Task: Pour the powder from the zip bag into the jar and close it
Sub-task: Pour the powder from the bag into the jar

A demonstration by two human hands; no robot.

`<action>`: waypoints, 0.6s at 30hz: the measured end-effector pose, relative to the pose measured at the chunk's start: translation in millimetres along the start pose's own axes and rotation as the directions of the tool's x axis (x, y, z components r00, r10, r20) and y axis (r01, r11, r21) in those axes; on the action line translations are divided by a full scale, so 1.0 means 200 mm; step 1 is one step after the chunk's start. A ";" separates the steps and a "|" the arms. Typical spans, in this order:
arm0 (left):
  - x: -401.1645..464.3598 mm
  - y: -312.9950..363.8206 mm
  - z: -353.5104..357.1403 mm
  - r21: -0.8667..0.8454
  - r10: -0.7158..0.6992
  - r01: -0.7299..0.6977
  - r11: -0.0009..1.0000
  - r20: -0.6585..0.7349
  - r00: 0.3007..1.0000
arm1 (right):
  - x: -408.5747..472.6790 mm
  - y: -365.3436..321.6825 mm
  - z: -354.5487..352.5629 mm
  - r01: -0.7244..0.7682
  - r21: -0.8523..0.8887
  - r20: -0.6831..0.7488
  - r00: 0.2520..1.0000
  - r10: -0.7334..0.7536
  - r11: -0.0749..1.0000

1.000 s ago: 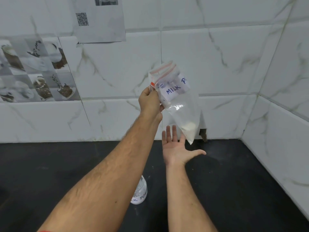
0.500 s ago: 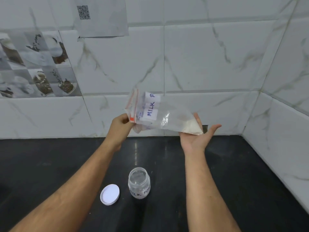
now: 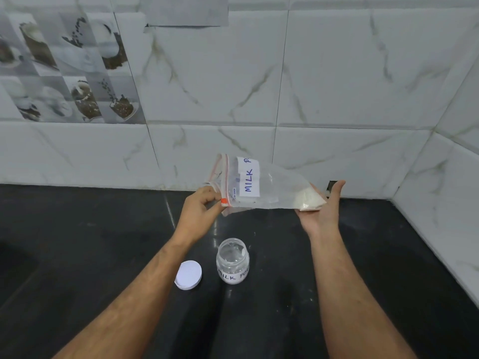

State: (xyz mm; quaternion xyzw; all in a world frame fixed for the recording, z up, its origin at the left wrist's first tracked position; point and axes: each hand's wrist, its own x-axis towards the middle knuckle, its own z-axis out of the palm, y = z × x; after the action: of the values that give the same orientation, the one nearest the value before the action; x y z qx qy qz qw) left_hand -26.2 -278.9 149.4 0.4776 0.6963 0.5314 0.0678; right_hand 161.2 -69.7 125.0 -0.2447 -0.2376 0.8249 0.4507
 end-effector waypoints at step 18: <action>-0.15 -0.23 0.08 0.038 -0.326 0.326 0.945 0.226 0.918 | -0.03 -0.01 0.02 -0.013 -0.337 -0.206 0.977 -0.061 0.941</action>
State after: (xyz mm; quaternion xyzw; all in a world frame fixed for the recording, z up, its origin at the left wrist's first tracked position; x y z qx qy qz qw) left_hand -27.9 -288.9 94.1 0.4132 0.7534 0.4542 0.2353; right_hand 163.6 -74.9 130.2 -0.4024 -0.3281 0.7355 0.4352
